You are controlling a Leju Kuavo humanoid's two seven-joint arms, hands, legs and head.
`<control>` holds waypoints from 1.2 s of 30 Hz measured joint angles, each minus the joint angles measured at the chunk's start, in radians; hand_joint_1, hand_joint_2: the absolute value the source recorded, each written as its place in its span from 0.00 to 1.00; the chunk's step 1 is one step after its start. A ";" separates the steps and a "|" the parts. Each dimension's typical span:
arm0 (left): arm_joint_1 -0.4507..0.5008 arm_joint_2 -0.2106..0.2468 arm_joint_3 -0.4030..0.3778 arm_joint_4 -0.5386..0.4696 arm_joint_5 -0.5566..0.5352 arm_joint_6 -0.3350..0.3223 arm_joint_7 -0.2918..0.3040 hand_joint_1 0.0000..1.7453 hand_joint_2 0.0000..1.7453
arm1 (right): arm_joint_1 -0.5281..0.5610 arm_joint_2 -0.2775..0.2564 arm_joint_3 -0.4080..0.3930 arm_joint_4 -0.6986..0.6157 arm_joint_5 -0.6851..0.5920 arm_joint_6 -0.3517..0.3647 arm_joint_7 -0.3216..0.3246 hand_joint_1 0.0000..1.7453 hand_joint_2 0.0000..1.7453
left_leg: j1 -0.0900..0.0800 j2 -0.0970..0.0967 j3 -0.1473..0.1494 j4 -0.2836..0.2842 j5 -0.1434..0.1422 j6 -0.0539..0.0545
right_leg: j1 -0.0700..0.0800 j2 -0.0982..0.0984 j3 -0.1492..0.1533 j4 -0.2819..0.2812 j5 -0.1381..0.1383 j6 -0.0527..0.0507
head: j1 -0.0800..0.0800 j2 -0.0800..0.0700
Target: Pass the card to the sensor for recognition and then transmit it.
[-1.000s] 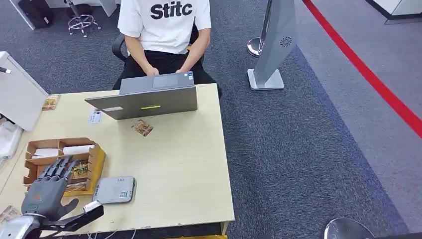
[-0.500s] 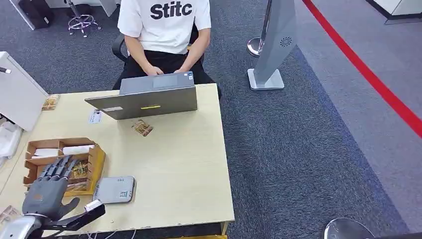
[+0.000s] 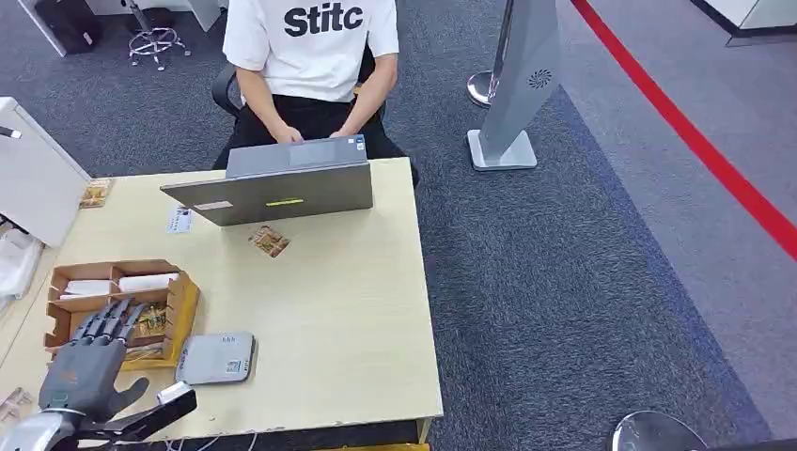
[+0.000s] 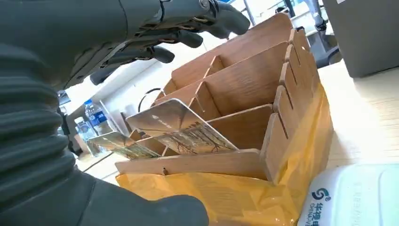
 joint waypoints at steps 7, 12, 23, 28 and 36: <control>0.004 0.008 0.001 -0.013 0.006 -0.008 0.000 1.00 1.00 | 0.000 0.000 0.000 0.000 0.001 0.000 0.001 0.00 1.00 | 0.000 0.000 0.000 0.000 0.000 0.000 | 0.000 0.000 0.000 0.000 0.000 0.000 | 0.000 0.000; 0.013 0.017 0.008 -0.029 0.008 -0.008 0.001 1.00 1.00 | 0.000 0.000 0.000 0.000 0.003 0.002 0.001 0.00 1.00 | 0.000 0.000 0.000 0.000 0.000 0.000 | 0.000 0.000 0.000 0.000 0.000 0.000 | 0.000 0.000; 0.020 0.019 0.014 -0.045 0.010 -0.008 0.006 1.00 1.00 | 0.000 0.000 0.000 0.000 0.004 0.000 0.001 0.00 1.00 | 0.000 0.000 0.000 0.000 0.000 0.000 | 0.000 0.000 0.000 0.000 0.000 0.000 | 0.000 0.000; 0.020 0.019 0.014 -0.052 0.004 0.005 0.009 1.00 1.00 | 0.000 0.000 0.000 0.000 0.004 -0.001 0.001 0.00 1.00 | 0.000 0.000 0.000 0.000 0.000 0.000 | 0.000 0.000 0.000 0.000 0.000 0.000 | 0.000 0.000; -0.011 0.020 0.031 -0.080 0.000 0.034 0.011 1.00 1.00 | 0.000 0.000 0.000 0.000 0.004 -0.003 0.001 0.00 1.00 | 0.000 0.000 0.000 0.000 0.000 0.000 | 0.000 0.000 0.000 0.000 0.000 0.000 | 0.000 0.000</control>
